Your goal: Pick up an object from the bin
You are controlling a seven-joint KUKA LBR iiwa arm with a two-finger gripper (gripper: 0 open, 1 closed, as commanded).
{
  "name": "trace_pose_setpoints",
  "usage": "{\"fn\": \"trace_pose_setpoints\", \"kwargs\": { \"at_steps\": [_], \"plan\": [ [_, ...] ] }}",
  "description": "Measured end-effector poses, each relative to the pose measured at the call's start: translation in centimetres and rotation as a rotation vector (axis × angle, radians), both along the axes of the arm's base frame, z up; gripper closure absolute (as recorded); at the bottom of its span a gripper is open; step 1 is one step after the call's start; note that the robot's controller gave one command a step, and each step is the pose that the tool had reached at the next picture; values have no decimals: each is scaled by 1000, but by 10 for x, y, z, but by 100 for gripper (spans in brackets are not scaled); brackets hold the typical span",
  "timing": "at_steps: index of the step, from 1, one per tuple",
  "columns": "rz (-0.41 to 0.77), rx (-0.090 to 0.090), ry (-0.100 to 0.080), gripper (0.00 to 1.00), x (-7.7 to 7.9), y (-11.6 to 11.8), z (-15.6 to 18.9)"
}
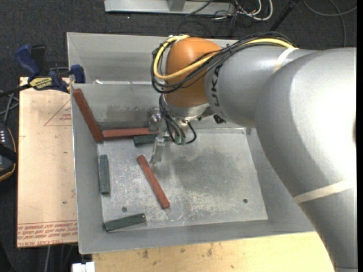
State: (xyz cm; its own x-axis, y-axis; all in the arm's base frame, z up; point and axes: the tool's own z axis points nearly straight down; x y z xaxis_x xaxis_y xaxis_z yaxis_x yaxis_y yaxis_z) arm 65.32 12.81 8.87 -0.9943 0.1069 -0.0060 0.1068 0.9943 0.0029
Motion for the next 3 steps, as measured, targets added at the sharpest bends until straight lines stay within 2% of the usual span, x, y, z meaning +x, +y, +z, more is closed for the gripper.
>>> {"fn": "trace_pose_setpoints", "kwargs": {
  "at_steps": [1,2,3],
  "plan": [
    [-73,0,6,0,0,9,3],
    [-200,-1,5,0,-4,3,11],
    [-156,-1,4,0,-3,11,-14]
  ]
}}
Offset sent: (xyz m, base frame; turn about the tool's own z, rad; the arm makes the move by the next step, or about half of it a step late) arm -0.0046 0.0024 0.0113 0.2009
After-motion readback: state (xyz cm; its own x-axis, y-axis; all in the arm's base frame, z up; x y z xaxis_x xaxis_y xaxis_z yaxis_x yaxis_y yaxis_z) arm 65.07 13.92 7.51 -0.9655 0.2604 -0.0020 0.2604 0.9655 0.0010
